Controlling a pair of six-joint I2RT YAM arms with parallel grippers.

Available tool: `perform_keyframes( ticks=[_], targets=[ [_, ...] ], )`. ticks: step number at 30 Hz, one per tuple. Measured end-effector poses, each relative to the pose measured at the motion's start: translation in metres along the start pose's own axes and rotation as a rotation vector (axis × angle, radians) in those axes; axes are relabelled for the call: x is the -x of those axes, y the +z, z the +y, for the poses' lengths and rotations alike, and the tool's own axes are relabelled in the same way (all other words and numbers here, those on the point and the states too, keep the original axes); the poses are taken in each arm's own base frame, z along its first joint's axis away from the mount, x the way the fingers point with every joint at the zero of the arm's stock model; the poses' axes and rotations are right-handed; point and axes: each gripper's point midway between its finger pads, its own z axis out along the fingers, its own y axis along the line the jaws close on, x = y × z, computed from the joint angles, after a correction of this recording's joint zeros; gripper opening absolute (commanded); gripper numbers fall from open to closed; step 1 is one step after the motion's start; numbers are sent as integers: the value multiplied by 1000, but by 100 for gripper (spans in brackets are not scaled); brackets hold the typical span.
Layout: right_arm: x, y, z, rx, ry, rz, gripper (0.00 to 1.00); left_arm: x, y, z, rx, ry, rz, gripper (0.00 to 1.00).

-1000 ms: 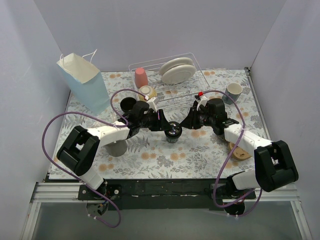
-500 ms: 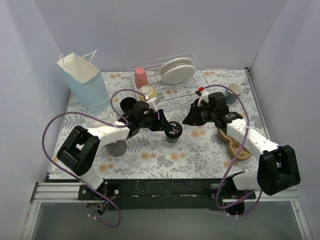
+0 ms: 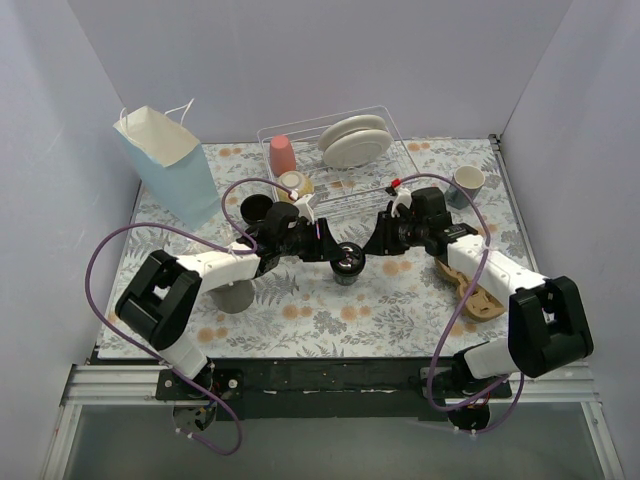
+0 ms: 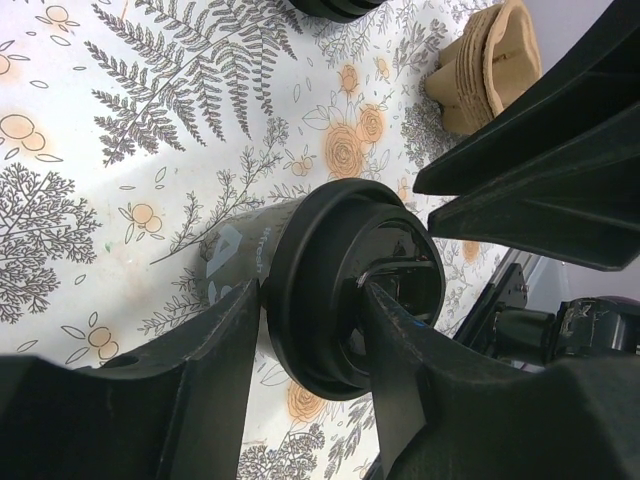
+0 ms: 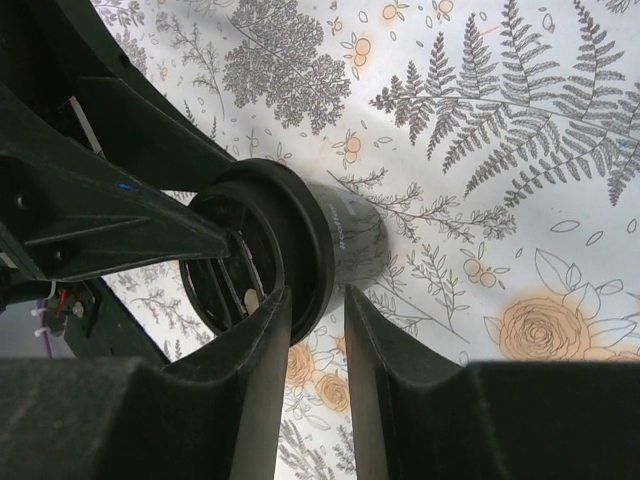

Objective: Pack the takeout coffee

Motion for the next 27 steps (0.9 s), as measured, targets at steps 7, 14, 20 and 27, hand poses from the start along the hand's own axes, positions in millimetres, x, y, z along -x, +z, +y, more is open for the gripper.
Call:
perform_keyframes(
  ticks=[7, 14, 20, 27],
  targets=[
    [-18, 7, -6, 38, 19, -9, 29, 0, 2, 0, -12, 1, 0, 42],
    [-19, 9, -7, 75, 18, -76, 23, -1, 3, 2, -20, -11, -11, 42],
    [-24, 11, -11, 79, 37, -133, 22, -6, 3, 6, -19, -34, -20, 42],
    [-19, 12, -11, 80, 20, -179, 25, -6, 3, 6, -17, -67, -24, 41]
  ],
)
